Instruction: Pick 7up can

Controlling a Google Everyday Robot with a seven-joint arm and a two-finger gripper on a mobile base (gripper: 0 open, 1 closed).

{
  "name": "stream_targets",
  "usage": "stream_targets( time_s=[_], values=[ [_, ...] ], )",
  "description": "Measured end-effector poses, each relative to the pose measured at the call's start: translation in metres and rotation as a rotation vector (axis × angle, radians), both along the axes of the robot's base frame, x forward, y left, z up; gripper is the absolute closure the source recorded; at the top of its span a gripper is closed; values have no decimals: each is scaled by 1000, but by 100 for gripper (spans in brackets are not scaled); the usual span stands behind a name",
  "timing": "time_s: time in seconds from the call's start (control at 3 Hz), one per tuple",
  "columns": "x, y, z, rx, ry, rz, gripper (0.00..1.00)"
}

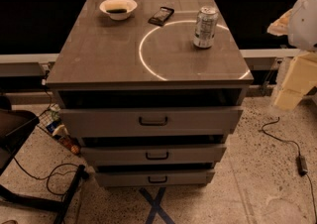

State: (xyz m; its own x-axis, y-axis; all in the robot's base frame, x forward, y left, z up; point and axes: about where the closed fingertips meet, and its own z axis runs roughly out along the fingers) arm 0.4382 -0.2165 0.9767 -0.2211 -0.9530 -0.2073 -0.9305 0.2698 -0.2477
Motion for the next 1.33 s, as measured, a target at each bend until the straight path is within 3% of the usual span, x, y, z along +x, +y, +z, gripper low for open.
stream_targets(
  time_s=[0.33,0.67,1.0,1.33],
  values=[
    [0,0,0,0,0,0,0],
    [17,-5,1,101,-39,-52,0],
    [60,-16,-3,319,-125,-115,0],
    [105,-15,-3,540,-238,-128,0]
  ],
)
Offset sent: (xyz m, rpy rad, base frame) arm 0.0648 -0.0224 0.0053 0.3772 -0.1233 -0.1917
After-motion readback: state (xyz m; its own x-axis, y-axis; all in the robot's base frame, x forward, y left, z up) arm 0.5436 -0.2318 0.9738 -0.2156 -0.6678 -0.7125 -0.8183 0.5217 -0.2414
